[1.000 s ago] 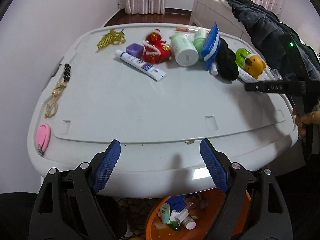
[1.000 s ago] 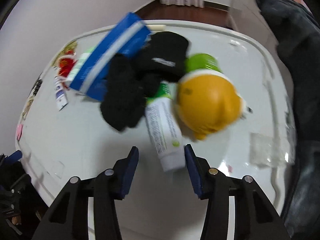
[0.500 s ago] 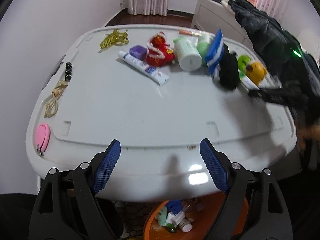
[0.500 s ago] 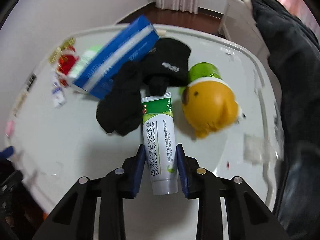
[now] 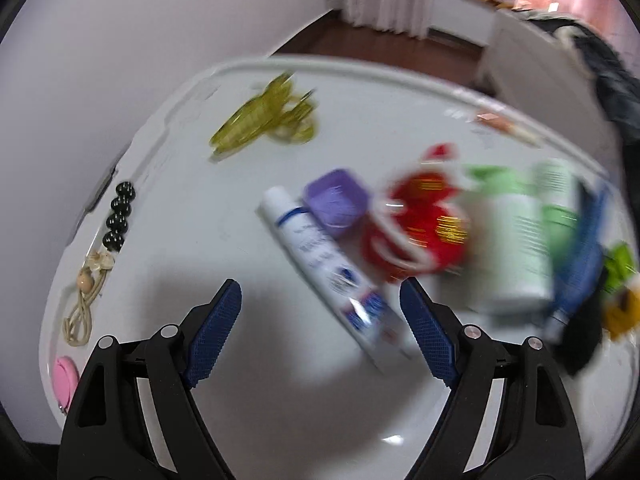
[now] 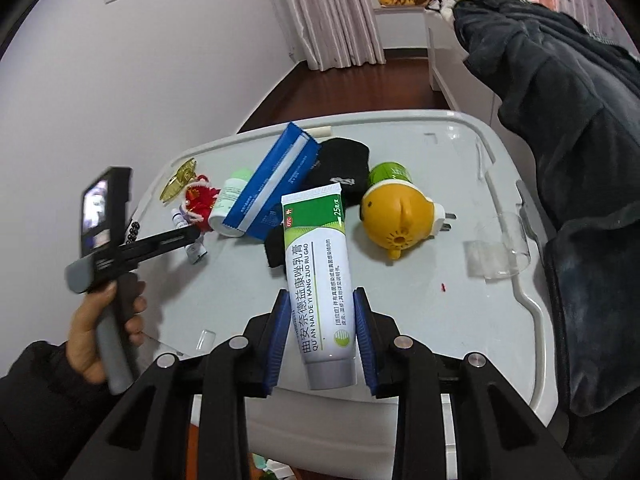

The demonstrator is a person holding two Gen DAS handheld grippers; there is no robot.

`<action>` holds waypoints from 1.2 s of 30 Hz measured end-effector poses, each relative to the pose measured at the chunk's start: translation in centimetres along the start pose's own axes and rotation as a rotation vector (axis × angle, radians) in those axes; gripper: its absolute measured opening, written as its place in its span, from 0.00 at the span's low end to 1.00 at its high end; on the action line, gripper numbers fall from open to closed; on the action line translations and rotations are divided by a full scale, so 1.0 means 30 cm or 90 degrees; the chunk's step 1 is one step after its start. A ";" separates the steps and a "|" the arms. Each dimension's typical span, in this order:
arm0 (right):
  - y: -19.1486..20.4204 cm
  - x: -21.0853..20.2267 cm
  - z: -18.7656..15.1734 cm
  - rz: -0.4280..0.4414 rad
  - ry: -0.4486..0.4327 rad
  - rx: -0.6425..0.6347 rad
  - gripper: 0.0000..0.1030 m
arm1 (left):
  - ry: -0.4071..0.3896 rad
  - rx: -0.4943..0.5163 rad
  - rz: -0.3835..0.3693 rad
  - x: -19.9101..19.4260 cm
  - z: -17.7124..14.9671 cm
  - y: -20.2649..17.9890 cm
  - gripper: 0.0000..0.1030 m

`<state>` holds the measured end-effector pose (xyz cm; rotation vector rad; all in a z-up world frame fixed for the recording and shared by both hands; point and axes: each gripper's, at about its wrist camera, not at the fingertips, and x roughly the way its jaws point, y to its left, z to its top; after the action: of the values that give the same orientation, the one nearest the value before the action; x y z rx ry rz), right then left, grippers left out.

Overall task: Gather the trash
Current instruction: 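Grasp the green-white cream tube with the right tool while the left tool grasps the white toothpaste tube, then release both tubes into the orange bucket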

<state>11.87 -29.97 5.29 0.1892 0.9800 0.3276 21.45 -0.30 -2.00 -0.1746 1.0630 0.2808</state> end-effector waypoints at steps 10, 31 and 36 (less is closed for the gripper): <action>-0.005 -0.012 0.013 0.016 -0.006 0.010 0.31 | -0.055 0.065 -0.065 -0.012 0.011 0.100 0.21; 0.243 -0.195 -0.384 0.094 0.018 0.018 0.31 | -0.024 0.253 -0.225 -0.575 -0.676 0.195 0.21; 0.267 -0.188 -0.533 0.084 0.083 0.017 0.31 | 0.031 0.297 -0.232 -0.560 -0.781 0.204 0.21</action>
<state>-5.89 -24.34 3.38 0.2603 1.1041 0.4514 -7.66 -3.33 1.54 0.0463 1.0951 -0.3017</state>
